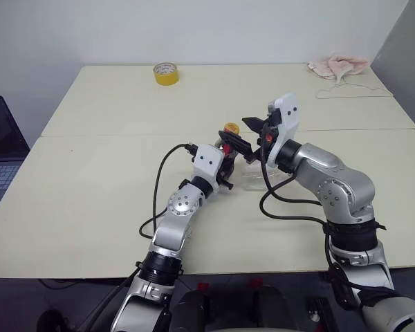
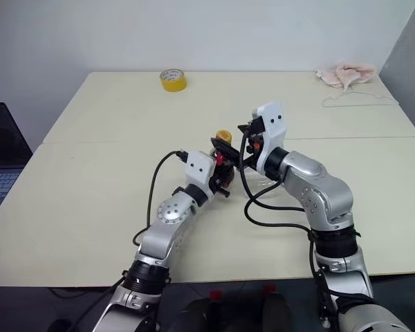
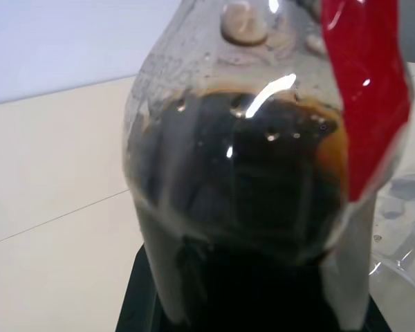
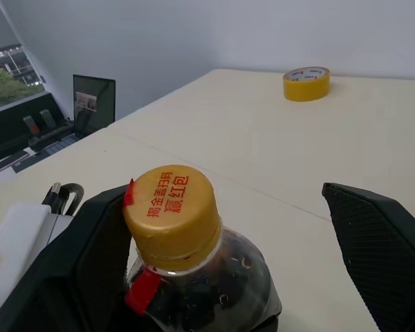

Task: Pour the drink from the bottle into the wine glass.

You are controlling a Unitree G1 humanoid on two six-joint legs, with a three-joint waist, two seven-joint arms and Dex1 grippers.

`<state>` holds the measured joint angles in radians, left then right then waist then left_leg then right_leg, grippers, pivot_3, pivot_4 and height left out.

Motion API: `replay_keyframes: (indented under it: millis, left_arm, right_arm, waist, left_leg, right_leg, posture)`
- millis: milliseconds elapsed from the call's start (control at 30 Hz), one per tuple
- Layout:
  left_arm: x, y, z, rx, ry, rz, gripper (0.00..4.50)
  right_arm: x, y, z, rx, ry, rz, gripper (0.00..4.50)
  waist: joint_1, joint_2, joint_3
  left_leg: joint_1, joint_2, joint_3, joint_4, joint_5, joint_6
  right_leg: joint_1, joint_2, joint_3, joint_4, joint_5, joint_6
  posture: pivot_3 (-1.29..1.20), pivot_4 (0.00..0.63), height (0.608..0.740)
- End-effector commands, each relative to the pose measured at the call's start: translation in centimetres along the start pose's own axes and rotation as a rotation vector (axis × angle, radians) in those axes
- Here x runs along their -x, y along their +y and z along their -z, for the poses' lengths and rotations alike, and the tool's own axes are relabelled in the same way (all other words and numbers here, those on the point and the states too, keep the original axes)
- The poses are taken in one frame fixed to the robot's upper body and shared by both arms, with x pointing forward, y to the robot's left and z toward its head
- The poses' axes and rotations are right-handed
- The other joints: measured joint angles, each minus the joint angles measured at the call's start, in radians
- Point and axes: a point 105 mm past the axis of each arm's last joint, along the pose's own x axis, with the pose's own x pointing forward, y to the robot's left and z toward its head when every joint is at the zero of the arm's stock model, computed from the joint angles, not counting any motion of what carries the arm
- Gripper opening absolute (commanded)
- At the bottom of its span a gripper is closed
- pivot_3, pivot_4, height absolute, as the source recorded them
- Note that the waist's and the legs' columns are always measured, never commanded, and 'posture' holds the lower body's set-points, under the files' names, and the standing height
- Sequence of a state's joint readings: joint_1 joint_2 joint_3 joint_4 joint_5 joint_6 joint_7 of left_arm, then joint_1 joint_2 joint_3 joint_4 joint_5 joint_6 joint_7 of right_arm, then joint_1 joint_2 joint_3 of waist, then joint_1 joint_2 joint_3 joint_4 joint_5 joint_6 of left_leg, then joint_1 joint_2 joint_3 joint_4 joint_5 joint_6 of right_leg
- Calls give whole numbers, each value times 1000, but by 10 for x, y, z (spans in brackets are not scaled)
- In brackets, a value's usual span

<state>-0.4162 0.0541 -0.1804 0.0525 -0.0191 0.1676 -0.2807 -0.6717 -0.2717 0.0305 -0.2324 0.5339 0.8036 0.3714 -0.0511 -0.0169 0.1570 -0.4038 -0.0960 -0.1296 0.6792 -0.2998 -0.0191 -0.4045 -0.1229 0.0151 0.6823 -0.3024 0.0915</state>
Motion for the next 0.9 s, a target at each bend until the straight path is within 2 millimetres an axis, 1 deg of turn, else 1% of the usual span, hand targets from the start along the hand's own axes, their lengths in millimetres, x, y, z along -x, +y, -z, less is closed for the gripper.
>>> replay_keyframes:
  millis: [33,267,367,433,500,633,833,867,900]
  left_arm:
    - [1,7,-22,-20,-87,-22,900]
    - [1,8,-22,-22,-87,-22,900]
    - [1,7,-22,-24,-87,-23,900]
    - [0,7,-22,-23,-87,-23,900]
    - [0,7,-22,-22,-87,-24,900]
    - [0,7,-22,-19,-87,-24,899]
    - [1,7,-20,-16,-84,-29,899]
    - [1,8,-20,-14,-83,-31,899]
    - [2,13,-19,6,-81,-50,899]
  right_arm:
    - [18,-25,-10,14,-36,105,4500]
    - [20,-22,-10,23,-40,87,4500]
    - [19,-10,-16,27,-73,29,4500]
    - [20,-5,-20,27,-95,4,4125]
    - [20,-2,-21,31,-101,-13,3587]
    - [21,6,-24,34,-122,-54,2219]
    - [23,10,-24,36,-124,-79,124]
    - [24,10,-24,39,-126,-75,0]
    - [24,7,-25,44,-128,-62,0]
  waist:
    - [0,0,0]
    - [0,0,0]
    - [0,0,0]
    - [0,0,0]
    - [0,0,0]
    - [1,0,0]
    - [1,0,0]
    - [1,0,0]
    - [1,0,0]
  left_leg:
    - [0,0,0,0,0,0]
    - [0,0,0,0,0,0]
    - [0,0,0,0,0,0]
    - [0,0,0,0,0,0]
    - [0,0,0,0,0,0]
    - [0,0,0,0,0,0]
    - [0,0,0,0,0,0]
    - [0,0,0,0,0,0]
    - [0,0,0,0,0,0]
  right_leg:
    - [0,0,0,0,0,0]
    - [0,0,0,0,0,0]
    - [0,0,0,0,0,0]
    - [0,0,0,0,0,0]
    - [0,0,0,0,0,0]
    - [0,0,0,0,0,0]
    - [0,0,0,0,0,0]
    - [0,0,0,0,0,0]
    - [0,0,0,0,0,0]
  posture:
    - [0,150,740]
    - [0,150,740]
    - [0,150,740]
    - [0,150,740]
    - [0,150,740]
    - [0,150,740]
    - [0,150,740]
    - [0,150,740]
    - [0,150,740]
